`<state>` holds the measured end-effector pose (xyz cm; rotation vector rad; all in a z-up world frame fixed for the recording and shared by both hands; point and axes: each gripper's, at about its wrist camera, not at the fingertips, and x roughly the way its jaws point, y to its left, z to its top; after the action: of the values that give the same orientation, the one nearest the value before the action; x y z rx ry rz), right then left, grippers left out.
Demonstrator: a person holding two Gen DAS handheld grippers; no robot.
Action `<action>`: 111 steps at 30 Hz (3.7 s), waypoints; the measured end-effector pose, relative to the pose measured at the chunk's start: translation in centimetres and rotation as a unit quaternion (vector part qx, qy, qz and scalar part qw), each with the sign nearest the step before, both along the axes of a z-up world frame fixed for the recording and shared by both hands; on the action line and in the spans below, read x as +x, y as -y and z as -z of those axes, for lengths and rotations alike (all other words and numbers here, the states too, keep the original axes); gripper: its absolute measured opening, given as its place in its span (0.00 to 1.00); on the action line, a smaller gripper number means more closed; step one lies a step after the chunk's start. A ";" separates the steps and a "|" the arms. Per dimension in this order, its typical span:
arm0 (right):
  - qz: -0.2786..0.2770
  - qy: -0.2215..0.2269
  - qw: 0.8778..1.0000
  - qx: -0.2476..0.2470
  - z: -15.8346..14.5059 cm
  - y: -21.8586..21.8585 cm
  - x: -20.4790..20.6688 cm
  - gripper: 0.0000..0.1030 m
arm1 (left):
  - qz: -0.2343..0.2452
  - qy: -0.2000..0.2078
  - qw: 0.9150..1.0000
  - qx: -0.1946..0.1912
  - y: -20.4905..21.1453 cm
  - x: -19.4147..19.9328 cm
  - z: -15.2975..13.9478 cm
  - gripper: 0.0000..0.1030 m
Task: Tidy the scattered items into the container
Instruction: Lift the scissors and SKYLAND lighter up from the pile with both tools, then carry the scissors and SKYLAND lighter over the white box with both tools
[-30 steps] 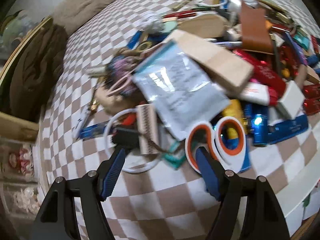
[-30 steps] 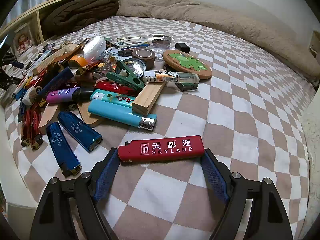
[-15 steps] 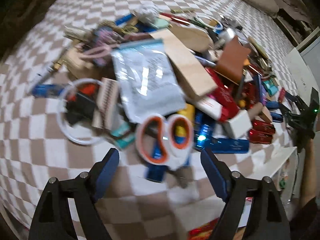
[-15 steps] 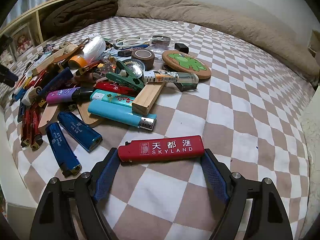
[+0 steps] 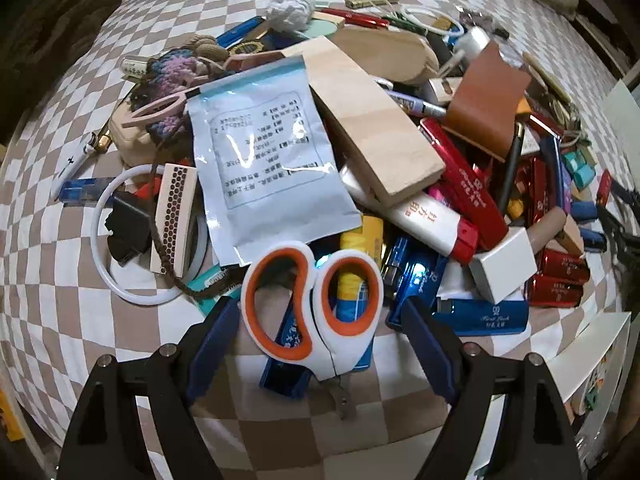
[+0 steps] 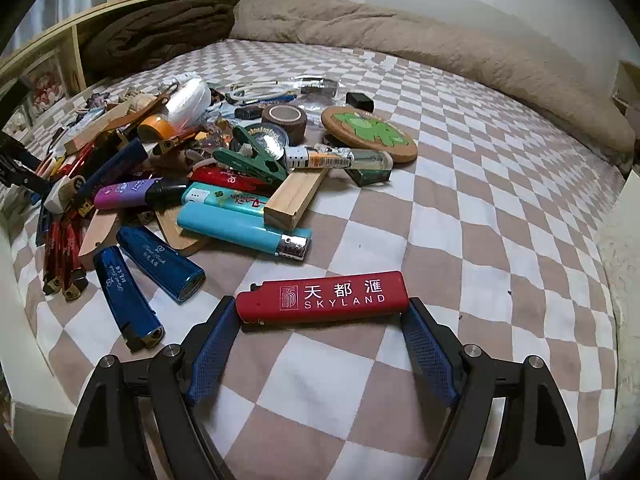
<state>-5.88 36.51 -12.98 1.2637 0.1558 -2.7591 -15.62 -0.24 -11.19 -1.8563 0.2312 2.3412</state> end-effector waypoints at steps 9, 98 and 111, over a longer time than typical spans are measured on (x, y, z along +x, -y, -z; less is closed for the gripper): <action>0.006 -0.007 1.000 0.010 0.0 0.2 0.1 0.80 | -0.001 -0.011 1.000 0.019 0.4 0.7 -0.1 0.72; -0.021 -0.119 0.990 -0.073 -16.9 12.3 14.5 0.80 | 0.083 -0.289 0.923 0.241 1.3 20.1 -13.9 0.61; -0.078 -0.046 0.991 -0.097 -14.7 17.3 18.9 0.80 | 0.111 -0.286 0.914 0.267 0.0 22.7 -14.0 0.61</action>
<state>12.97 19.17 1.68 1.0326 -0.0069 -2.6256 7.03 -0.27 2.77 -0.8344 -0.1285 2.3970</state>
